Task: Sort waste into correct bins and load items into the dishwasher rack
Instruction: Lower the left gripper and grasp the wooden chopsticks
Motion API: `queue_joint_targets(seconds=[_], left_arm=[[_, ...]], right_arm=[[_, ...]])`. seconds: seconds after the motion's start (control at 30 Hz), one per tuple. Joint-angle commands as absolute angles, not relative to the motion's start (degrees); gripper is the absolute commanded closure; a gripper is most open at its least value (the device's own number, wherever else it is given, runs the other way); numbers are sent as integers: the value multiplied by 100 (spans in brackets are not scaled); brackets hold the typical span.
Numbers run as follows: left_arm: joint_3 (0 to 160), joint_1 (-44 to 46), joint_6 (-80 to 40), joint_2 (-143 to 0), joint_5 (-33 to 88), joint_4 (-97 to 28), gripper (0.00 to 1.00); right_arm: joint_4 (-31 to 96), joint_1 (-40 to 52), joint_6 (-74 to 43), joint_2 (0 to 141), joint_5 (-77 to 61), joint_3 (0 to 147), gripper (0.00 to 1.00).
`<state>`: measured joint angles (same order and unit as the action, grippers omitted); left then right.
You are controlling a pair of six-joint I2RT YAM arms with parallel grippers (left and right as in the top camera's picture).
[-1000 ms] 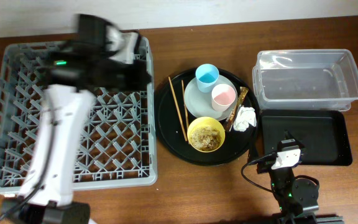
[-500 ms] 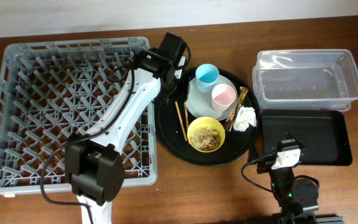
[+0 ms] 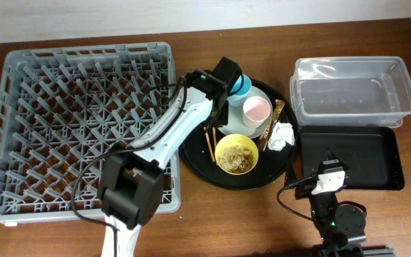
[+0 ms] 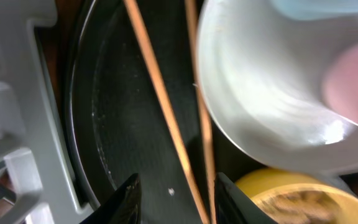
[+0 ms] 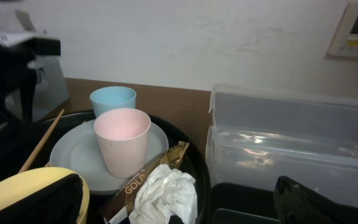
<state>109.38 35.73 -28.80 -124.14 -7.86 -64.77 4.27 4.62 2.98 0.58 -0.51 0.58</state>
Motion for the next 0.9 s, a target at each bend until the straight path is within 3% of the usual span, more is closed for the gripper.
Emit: queue_joint_targets(seconds=[0.0, 0.17, 0.7, 0.87], left_arm=[[10877, 3551, -3413, -12829, -1033, -6455, 62], [10877, 3553, -3413, -13047, -1015, -6366, 68], [10877, 3546, -3413, -13533, -1037, -6143, 73], [10877, 3546, -3413, -13533, -1037, -6047, 90]], right_arm=[[456, 438, 279, 21, -21, 32, 1], [456, 438, 279, 21, -21, 32, 1], [456, 438, 276, 21, -21, 32, 1], [456, 438, 279, 21, -21, 32, 2]])
